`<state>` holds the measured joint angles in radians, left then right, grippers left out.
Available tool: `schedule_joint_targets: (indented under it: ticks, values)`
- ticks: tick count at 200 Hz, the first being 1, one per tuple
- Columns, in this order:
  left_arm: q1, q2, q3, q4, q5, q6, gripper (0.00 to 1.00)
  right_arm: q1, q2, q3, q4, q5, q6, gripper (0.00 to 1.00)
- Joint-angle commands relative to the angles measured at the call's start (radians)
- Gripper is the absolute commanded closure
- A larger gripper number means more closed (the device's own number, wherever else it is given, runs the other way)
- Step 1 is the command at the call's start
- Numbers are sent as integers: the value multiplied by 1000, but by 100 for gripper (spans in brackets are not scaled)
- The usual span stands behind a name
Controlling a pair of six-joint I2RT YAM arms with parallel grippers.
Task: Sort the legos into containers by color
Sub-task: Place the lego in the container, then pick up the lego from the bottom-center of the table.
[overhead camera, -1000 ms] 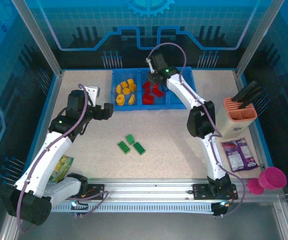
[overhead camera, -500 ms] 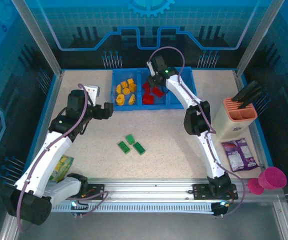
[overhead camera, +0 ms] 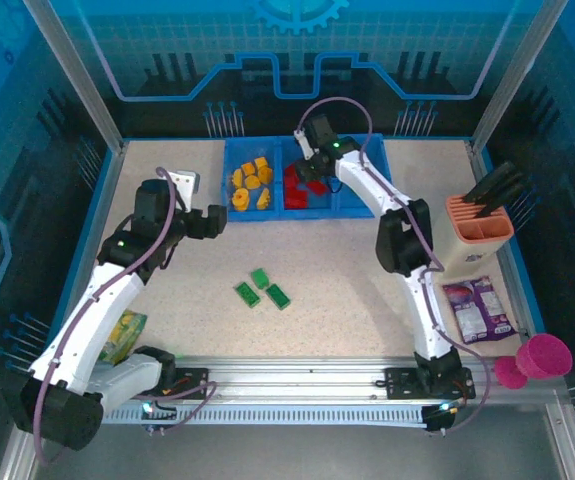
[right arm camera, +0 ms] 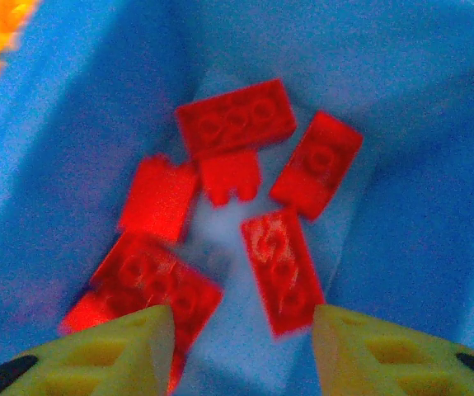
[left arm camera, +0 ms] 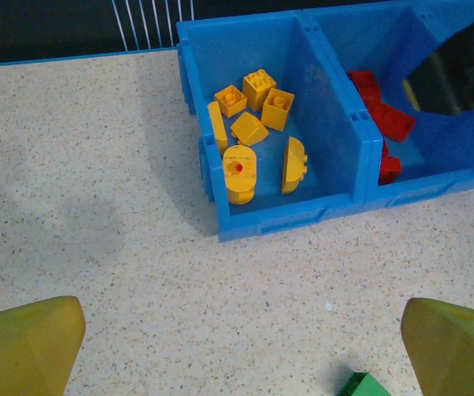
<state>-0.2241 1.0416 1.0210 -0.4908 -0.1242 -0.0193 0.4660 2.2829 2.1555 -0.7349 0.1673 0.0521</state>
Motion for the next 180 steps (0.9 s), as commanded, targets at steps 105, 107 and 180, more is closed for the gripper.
schedule_joint_targets:
  ticks: [105,107,180]
  values:
    - [12,-37,-7,26,67,-4,1,489,-509,-776,76,52,326,31]
    - [12,-37,-7,27,66,-4,1,492,-506,-775,75,51,326,31]
    - [12,-45,-7,21,56,4,1,538,-392,-760,55,8,318,24]
